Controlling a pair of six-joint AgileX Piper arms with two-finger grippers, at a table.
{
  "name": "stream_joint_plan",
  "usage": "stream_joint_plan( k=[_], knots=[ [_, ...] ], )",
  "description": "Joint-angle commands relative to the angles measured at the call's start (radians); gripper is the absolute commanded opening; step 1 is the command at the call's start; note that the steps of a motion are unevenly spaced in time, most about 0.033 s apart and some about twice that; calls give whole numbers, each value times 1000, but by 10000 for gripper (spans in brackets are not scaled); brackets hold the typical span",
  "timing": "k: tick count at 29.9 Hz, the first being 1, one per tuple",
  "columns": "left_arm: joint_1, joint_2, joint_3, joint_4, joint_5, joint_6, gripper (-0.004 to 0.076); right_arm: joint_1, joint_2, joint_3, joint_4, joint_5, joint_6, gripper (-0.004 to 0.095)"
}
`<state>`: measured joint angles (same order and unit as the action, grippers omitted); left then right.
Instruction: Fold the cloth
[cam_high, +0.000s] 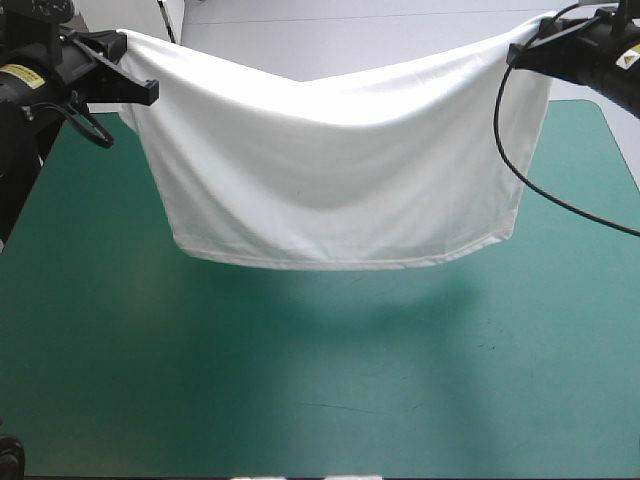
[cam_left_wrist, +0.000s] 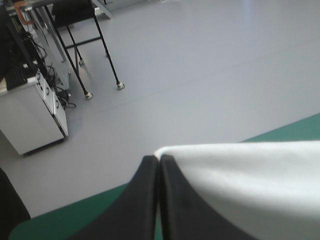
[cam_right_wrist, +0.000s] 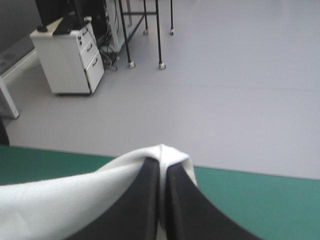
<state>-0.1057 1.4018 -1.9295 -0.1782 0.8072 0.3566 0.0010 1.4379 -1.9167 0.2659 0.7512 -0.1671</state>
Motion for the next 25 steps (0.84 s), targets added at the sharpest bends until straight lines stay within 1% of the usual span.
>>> stream_joint_plan(
  k=[1,5,9,12,15,18,21,22,25],
  knots=[
    [-2,28,-25,-16,-217,1,-22,-7,18,-29,10,-234,-9,-13],
    [-2,114,-29,-25,-359,27,-22,-7,95,-56,10,-333,-28,-13],
    [-2,217,-87,-25,-477,27,-22,-11,240,-197,10,-363,-40,-17],
    [-2,312,-194,-25,-522,32,-22,-11,365,-366,10,-361,-49,-17],
    [-2,398,-312,-25,-520,32,-22,-11,479,-544,31,-322,-49,-17],
    [-2,470,-394,-25,-491,32,-22,-11,554,-645,19,-266,-54,-17],
    [-1,516,-412,-25,-386,32,-22,-11,577,-633,-1,-186,-73,-17],
    [-1,526,-412,-28,-333,32,-22,-11,582,-615,-1,-161,-85,-17],
    [-1,567,-412,-62,-105,32,-22,-11,582,-534,-1,-112,-101,-17]
  ],
)
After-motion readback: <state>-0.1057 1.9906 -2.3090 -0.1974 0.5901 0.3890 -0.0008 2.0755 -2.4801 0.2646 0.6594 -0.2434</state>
